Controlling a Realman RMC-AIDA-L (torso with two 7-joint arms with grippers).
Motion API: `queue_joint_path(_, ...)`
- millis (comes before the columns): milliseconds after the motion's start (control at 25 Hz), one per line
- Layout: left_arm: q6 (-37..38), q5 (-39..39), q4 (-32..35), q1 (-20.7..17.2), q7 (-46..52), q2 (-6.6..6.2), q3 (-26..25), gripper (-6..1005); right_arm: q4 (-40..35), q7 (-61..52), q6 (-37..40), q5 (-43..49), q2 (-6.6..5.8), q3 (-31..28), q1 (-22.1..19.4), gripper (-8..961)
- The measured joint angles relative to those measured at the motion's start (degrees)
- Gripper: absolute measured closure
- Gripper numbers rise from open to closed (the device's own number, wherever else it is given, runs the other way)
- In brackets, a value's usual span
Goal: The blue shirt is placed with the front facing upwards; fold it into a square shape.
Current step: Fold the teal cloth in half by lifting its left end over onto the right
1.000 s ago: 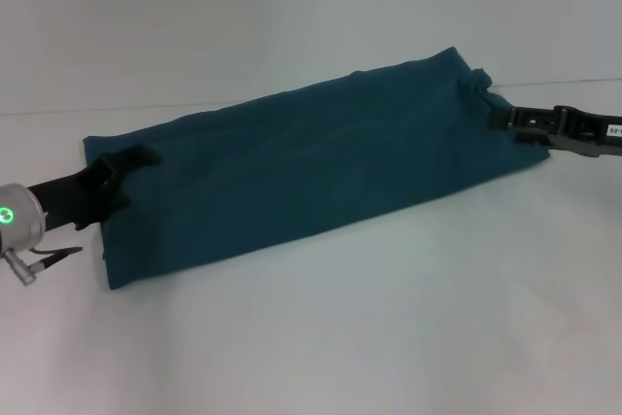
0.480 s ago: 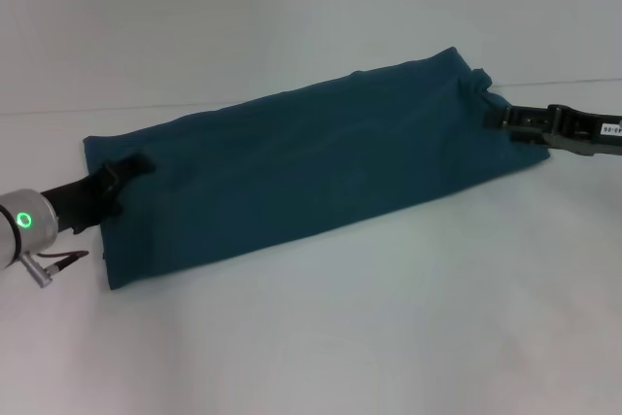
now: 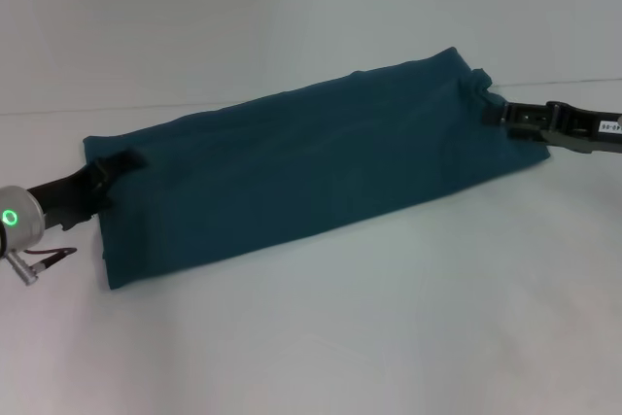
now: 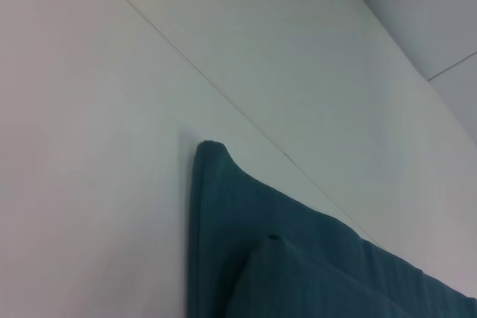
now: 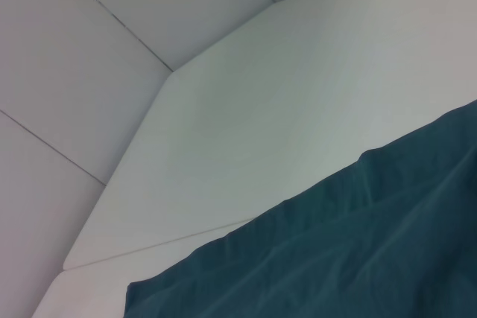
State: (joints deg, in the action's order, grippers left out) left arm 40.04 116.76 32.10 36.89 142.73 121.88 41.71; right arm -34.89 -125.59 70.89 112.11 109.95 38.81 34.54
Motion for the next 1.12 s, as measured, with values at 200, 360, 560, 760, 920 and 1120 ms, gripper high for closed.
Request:
queue_joint_path(200,0.4,0.2,0.1,-0.6,0.2,-0.81,0.0,154,0.0,0.0,0.0,0.0,0.2,0.0,0.1,169)
queue_joint_path(360,0.3,0.4,0.0,-0.8,0.2,-1.11,0.3,158,-0.1,0.0,0.0,0.1,0.24,-0.1,0.2,169)
queue_joint_path(560,-0.1,1.1,-0.7,-0.8,0.2,-1.49,0.3,164,-0.1,0.0,-0.1,0.1,0.26,-0.1,0.2,169)
queue_joint_path(760,-0.1,1.8,-1.1,-0.8,0.4,-1.89,0.3,170,-0.1,0.0,-0.1,0.1,0.26,-0.1,0.2,169)
queue_joint_path(920,0.3,1.9,-1.9,-0.6,0.4,-2.22,0.3,174,-0.1,0.0,-0.1,0.1,0.26,-0.1,0.2,169)
queue_joint_path(1120,0.2,2.0,-2.7,-0.4,0.4,-2.26,0.3,180,-0.1,0.0,-0.1,0.1,0.26,-0.1,0.2,169)
